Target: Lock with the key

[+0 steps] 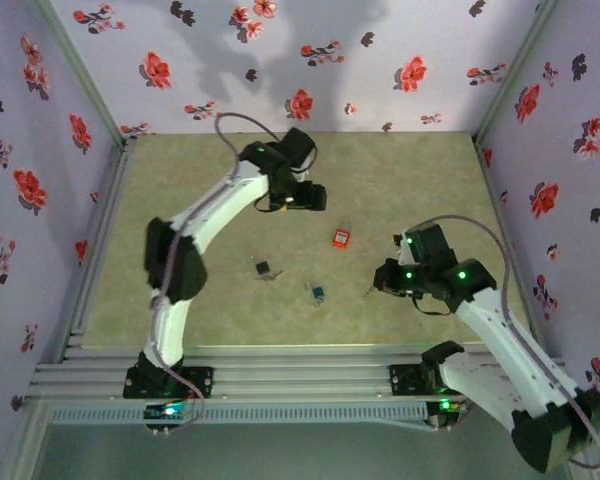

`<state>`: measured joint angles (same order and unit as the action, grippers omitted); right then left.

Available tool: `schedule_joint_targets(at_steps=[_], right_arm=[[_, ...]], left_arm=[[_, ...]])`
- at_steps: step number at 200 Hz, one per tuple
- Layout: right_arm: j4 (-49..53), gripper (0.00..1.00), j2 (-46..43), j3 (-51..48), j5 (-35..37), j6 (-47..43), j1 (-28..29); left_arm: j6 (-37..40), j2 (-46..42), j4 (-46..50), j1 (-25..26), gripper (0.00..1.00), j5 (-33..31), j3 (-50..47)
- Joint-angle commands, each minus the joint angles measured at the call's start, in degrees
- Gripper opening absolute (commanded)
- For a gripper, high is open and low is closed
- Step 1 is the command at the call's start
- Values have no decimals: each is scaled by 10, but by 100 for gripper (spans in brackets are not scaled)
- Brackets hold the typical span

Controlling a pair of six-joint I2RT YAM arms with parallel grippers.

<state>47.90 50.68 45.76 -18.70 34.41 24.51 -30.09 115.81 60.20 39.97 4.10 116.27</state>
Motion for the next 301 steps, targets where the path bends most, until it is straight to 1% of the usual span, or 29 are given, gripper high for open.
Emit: schedule_joint_targets(at_steps=[1,5,35,40,44,57,73,88,110,161,192,206,229,268,301], right_arm=[[-20,0,42,36,25,-23,-5],[-21,0,51,39,27,-24,-6],[-46,0,117,52,29,-23,-7],[-51,0,126,54,33,-21,-7],[-52,0,132,57,37,-20,-8],[-59,0,158,67,48,-20,-8],[-62,0,192,83,76,-20,-8],[-70,0,232,99,79,-17,-12],[-70,0,292,136,77,-18,-16],[-74,0,403,200,83,-26,-19],[-69,0,465,234,83,-35,-21],[-68,0,483,246,83,-40,-26],[-72,0,503,258,77,-43,-40],[-74,0,535,276,58,-55,-56],[-74,0,563,295,34,-58,-63]], left_arm=[[38,-106,-5,0,98,-83,-92],[41,-124,-13,0,100,-93,-109],[73,-257,-72,0,100,-158,-261],[78,-277,-74,0,100,-167,-283],[82,-292,-96,0,100,-173,-302],[95,-340,-123,1,100,-195,-359],[110,-395,-160,0,100,-224,-419],[126,-443,-203,0,100,-247,-479],[155,-493,-261,1,100,-256,-546],[178,-526,-267,6,100,-307,-563],[184,-538,-279,32,100,-375,-578],[191,-538,-279,50,100,-418,-579],[207,-547,-293,71,100,-460,-589],[217,-574,-318,76,100,-467,-607],[223,-575,-326,76,100,-468,-613]])
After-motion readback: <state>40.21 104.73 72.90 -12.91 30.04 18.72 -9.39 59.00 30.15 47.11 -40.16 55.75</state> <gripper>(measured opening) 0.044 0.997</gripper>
